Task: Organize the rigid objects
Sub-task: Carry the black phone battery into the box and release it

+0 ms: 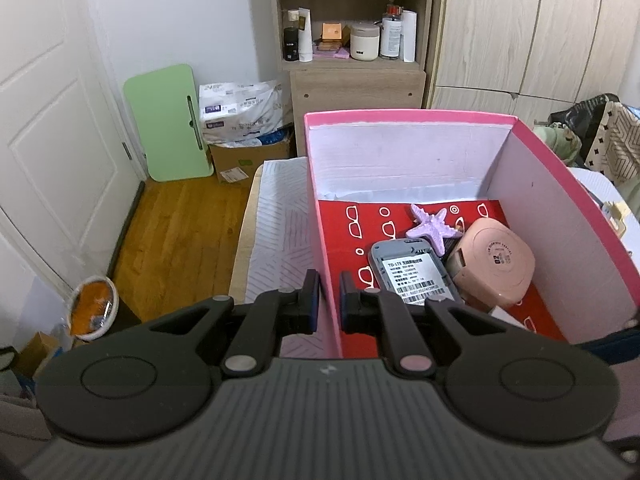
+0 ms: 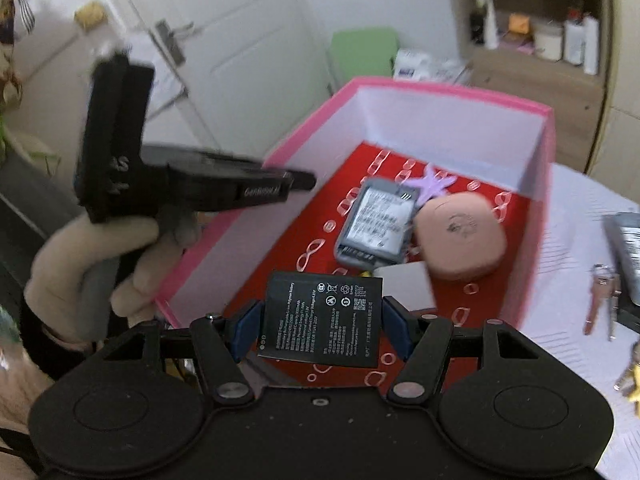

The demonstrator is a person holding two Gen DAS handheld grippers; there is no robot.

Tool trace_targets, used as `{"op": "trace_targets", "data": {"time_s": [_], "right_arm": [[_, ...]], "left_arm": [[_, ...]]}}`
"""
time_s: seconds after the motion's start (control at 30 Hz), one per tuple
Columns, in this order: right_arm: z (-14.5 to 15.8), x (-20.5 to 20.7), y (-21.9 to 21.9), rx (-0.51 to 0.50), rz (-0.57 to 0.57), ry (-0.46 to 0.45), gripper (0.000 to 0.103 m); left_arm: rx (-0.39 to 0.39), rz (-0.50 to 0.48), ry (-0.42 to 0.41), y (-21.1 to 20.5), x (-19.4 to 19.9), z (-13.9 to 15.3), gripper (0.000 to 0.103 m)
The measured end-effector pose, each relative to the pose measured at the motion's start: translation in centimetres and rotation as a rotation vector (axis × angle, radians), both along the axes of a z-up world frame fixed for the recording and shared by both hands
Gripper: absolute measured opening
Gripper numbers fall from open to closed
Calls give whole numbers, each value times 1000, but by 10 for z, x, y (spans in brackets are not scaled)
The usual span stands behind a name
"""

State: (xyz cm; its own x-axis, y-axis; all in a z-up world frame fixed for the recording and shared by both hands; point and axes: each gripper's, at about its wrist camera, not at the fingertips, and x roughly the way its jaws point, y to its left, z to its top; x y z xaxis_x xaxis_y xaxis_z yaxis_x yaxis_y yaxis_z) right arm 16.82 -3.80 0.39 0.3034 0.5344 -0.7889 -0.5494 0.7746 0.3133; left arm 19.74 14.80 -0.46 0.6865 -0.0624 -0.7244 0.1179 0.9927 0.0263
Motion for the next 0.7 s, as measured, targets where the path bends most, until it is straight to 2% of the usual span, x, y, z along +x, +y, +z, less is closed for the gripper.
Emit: {"op": "trace_targets", "data": {"time_s": [0.17, 0.27, 0.4, 0.5, 0.6, 0.7], "right_arm": [[-12, 16, 9, -43, -10, 44, 69], [-16, 23, 11, -7, -20, 88, 69], [-29, 36, 12, 28, -101, 167, 71], [-34, 42, 2, 96, -147, 224, 72], [-27, 38, -6, 154, -136, 224, 71], [-9, 28, -16, 184, -130, 164, 71]], "left_arm": [[-16, 2, 6, 3, 1, 2, 9], [-18, 3, 7, 3, 2, 2, 9], [-26, 6, 10, 3, 3, 3, 9], [-27, 7, 13, 4, 5, 3, 9], [-25, 6, 16, 4, 6, 2, 9], [-25, 5, 17, 4, 7, 2, 9]]}}
